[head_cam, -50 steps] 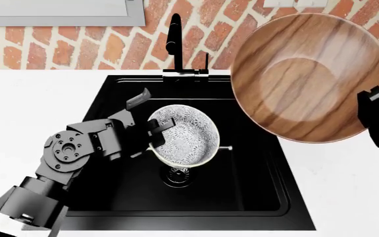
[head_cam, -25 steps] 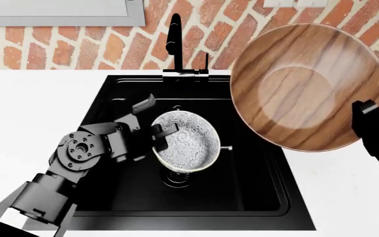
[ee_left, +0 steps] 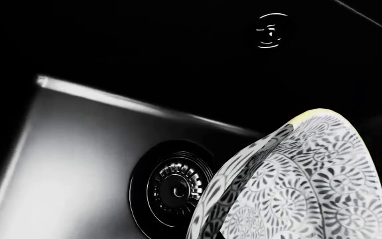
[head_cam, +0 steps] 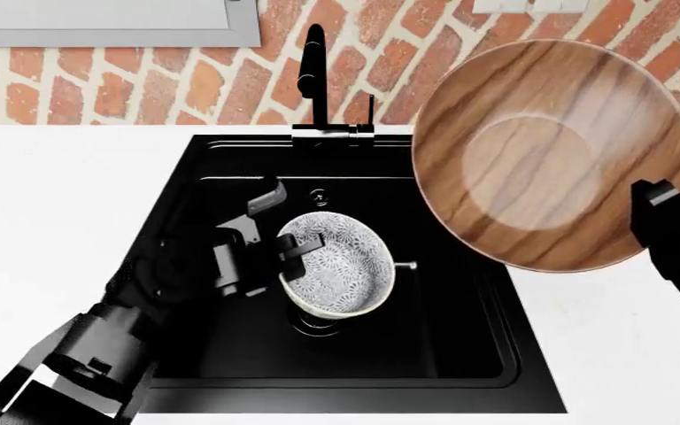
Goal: Stack the bowls in the sink.
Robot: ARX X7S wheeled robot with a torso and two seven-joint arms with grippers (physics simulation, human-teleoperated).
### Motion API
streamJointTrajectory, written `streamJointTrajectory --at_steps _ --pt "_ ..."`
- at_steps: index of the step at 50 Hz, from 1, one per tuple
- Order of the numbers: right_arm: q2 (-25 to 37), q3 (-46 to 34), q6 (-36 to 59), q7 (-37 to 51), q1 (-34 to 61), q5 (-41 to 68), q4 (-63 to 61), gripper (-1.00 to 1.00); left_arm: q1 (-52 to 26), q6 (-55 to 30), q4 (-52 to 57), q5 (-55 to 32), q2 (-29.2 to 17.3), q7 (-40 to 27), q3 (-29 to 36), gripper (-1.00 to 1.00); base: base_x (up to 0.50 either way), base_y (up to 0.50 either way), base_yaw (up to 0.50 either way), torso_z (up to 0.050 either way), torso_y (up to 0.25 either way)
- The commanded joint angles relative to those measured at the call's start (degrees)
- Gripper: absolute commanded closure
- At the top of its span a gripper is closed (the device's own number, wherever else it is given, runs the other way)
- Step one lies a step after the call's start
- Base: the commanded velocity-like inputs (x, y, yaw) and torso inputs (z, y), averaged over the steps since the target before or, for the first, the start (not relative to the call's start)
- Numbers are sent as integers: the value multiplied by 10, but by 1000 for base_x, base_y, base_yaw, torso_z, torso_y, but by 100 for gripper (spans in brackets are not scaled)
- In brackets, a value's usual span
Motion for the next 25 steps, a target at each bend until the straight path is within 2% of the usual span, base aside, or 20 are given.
streamJointTrajectory --at_steps 1,25 --pt "2 1 -4 -8 2 3 -2 100 -20 18 -68 21 23 42 14 100 0 0 0 0 0" --pt "2 -1 -11 -14 0 1 -3 100 -32 11 -130 50 42 81 46 100 0 0 0 0 1"
